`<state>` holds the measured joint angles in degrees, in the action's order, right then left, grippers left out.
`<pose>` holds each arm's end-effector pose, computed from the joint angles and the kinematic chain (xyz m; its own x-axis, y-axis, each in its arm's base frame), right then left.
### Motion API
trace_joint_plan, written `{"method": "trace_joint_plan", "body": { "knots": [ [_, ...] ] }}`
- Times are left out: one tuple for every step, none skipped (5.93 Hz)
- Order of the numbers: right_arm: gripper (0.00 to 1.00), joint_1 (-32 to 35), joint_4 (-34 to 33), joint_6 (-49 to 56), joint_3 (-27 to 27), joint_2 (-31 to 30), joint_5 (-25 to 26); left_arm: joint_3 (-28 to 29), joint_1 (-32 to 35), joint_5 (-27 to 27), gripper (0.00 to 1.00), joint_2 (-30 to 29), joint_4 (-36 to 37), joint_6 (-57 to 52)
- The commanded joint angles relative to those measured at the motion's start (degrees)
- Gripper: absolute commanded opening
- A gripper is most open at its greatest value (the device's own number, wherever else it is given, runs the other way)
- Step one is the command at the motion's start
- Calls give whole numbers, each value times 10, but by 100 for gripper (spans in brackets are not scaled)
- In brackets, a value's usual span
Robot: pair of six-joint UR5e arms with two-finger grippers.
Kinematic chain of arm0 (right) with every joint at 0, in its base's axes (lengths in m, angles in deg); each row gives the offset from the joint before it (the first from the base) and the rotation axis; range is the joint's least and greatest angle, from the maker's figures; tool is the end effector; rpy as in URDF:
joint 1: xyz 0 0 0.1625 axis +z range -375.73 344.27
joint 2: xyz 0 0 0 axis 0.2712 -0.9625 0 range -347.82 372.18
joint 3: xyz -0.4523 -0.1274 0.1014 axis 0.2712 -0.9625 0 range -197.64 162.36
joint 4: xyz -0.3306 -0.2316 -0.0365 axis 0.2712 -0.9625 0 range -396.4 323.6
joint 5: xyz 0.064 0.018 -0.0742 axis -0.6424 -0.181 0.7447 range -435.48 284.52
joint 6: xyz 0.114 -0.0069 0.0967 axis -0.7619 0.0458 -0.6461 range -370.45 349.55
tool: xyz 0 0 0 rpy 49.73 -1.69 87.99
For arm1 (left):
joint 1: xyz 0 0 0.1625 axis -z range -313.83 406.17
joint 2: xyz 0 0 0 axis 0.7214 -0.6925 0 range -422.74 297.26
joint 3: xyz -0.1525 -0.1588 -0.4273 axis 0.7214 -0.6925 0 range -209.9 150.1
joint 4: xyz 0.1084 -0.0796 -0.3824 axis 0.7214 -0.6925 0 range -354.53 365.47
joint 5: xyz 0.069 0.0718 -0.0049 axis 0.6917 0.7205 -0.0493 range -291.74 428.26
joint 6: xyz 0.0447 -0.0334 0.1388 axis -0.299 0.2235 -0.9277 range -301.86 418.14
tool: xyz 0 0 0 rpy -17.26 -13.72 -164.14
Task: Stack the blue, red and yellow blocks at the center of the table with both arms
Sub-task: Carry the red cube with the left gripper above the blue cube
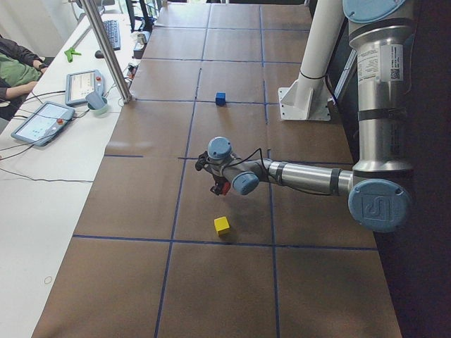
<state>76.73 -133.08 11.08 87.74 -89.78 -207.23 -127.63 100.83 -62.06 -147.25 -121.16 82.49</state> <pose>0.0497 -0.3738 0.7270 0.7076 -0.3011 0.6393 0.2330 0.9535 0.1912 0.2512 -0.4173 0.6523 0.5383 0.4417 -0.7177 -0.2506 0.8970 0.3640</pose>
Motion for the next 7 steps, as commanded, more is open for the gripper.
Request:
{"method": "trace_joint_plan", "body": {
  "knots": [
    [100,0,0,-1,0,0,0,-10,-3,1,23,-73,30,148],
    [100,0,0,-1,0,-1,0,-11,-28,2,22,-136,79,216],
    [100,0,0,-1,0,0,0,-15,-63,32,23,-207,143,285],
    [100,0,0,-1,0,0,0,-35,-110,79,23,-295,285,322],
    [100,0,0,-1,0,-1,0,-34,-161,129,23,-398,419,361],
    [100,0,0,-1,-1,-1,0,5,-205,156,23,-483,463,414],
    [100,0,0,-1,-1,-1,0,98,-226,181,23,-579,463,453]
  ]
}}
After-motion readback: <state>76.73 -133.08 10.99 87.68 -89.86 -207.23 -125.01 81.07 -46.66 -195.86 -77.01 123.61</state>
